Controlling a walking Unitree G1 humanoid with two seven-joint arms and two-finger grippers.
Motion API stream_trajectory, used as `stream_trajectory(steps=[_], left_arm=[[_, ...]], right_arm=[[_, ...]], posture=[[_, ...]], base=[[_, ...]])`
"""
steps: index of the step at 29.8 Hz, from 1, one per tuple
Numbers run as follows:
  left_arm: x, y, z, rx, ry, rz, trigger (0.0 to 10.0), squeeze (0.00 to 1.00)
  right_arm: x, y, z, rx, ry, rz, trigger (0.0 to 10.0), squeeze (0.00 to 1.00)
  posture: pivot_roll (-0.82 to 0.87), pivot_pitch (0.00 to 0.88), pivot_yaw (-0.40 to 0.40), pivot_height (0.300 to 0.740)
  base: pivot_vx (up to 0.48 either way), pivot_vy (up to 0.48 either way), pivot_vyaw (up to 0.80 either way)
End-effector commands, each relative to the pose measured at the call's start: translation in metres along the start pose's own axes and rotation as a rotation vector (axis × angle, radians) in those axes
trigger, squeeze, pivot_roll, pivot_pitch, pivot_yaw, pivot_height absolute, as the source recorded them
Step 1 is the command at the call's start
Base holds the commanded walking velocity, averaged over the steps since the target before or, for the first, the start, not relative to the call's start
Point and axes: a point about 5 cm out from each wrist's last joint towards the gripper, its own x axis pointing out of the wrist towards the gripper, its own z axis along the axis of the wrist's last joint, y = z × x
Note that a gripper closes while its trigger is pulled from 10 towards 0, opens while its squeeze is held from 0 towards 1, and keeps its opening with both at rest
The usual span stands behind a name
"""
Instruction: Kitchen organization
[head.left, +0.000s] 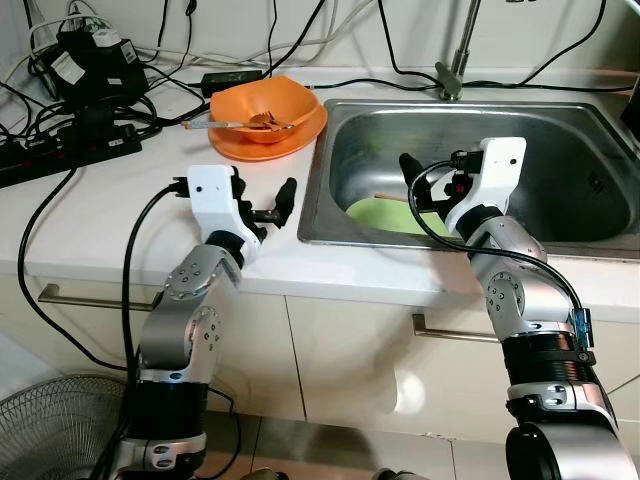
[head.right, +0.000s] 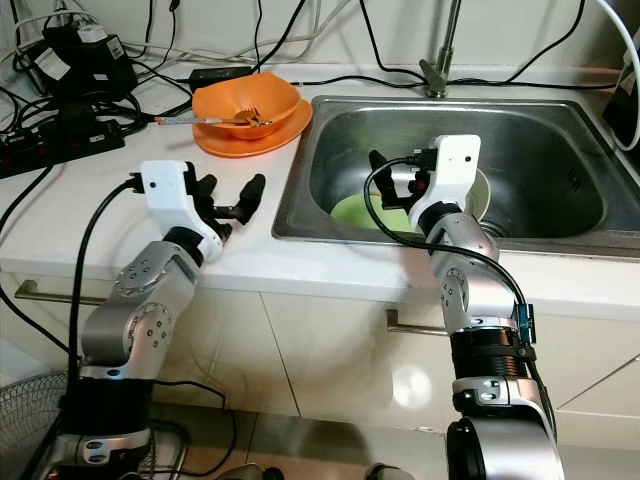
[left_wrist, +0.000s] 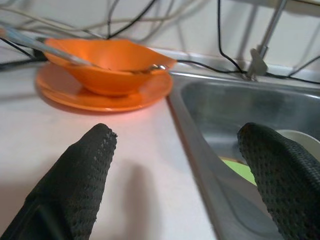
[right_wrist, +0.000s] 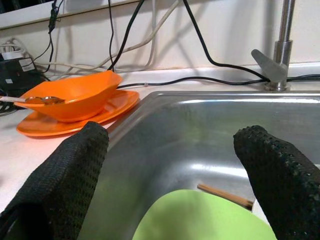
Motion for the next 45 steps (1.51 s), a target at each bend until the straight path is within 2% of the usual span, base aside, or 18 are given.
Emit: stream_trajectory(steps=[1,9,22,45], left_arm=[[0.003,0.005,0.005,0.016,-0.016,0.02,10.0,0.0],[0.004,0.008,0.011,0.012,-0.044,0.023,10.0,0.0],[0.001,0.0,0.008,0.004,-0.05,0.017,10.0,0.0],[-0.001,-0.001,0.006,-0.001,-0.043,0.033,10.0,0.0]], right_arm=[[-0.001,0.004,0.0,0.006,-0.002,0.018,10.0,0.0],[-0.004,0.004,-0.002,0.002,0.004,0.019,10.0,0.0],[-0.003,0.004,-0.002,-0.004,0.008,0.025,10.0,0.0],[-0.001,0.003,-0.002,-0.009,0.007,0.024,10.0,0.0]], posture=[[-0.02,0.085,0.081,0.74],[-0.02,0.095,0.082,0.74],[-0.02,0.089,0.078,0.74],[-0.02,0.074,0.076,0.74]], base=[[0.262,0.0,0.0],[0.385,0.0,0.0],[0.389,0.0,0.0],[0.0,0.0,0.0]])
